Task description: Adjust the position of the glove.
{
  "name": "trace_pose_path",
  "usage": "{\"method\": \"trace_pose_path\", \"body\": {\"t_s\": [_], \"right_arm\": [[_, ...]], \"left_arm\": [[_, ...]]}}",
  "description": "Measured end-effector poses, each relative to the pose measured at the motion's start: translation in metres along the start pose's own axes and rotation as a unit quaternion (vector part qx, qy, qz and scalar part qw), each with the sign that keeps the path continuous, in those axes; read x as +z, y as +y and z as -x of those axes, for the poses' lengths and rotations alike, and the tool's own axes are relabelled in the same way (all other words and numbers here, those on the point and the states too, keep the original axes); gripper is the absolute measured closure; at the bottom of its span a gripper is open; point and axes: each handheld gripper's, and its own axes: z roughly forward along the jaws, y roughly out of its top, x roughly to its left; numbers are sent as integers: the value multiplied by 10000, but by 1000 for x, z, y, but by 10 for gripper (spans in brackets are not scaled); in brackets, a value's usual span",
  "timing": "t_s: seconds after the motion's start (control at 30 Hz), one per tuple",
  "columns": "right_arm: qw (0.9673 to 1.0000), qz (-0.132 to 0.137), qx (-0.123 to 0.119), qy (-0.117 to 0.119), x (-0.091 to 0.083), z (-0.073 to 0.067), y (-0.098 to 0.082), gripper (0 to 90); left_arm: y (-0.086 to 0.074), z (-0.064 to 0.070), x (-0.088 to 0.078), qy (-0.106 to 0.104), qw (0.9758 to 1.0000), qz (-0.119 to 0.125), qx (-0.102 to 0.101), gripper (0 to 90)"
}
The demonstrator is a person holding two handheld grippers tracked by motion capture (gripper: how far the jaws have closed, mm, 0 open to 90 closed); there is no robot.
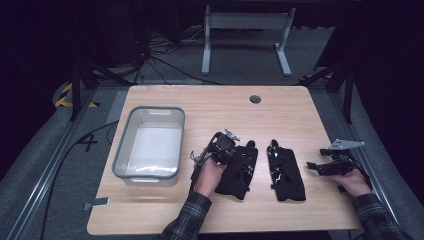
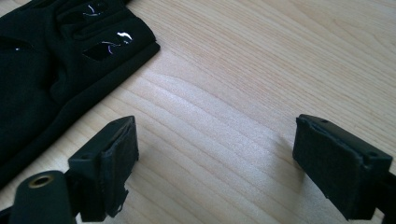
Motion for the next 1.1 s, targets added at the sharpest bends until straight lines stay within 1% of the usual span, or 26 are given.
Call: {"method": "trace_pose_path", "body": {"t_s": [0.03,0.1,0.17,0.2,0.23,0.3,0.33,0.37,0.4,0.43,0.53,0.63,0.8,0.87,1.0,1.1], "right_arm": [[10000,0,0,0,0,0,0,146],[10000,0,0,0,0,0,0,146],[10000,1,-2,0,0,0,0,146],[10000,0,0,0,0,0,0,146],[10000,0,0,0,0,0,0,146],[10000,0,0,-1,0,0,0,146],[10000,0,-1,0,0,0,0,146],[10000,0,0,0,0,0,0,146],[10000,-1,2,-1,0,0,0,146],[10000,0,0,0,0,0,0,146],[10000,0,-1,0,0,0,0,146],[10000,0,-2,0,0,0,0,145],[10000,-7,-4,7,0,0,0,143],[10000,-7,-2,8,0,0,0,142],[10000,-7,-6,9,0,0,0,142],[10000,-10,-8,14,0,0,0,138]], "left_arm": [[0,0,0,0,10000,0,0,898],[-9,6,-7,-16,10000,-63,62,898],[-16,9,-9,-56,9999,-103,49,898],[-22,11,-8,-58,9997,-205,69,898],[-22,11,-8,-58,9997,-205,69,898],[-27,10,-4,-123,9993,-341,78,898],[-27,11,-1,-119,9991,-401,93,898],[-27,12,0,-124,9991,-398,80,898],[-25,15,4,-156,9990,-397,97,898],[-24,17,6,-244,9987,-424,112,898],[-21,24,10,-274,9987,-402,132,898],[-18,28,14,-394,9986,-357,79,898],[-15,37,19,-530,9980,-308,136,898],[-13,41,21,-596,9976,-297,193,898],[-10,47,23,-662,9970,-319,259,898],[-10,49,23,-662,9968,-327,307,898]]}}
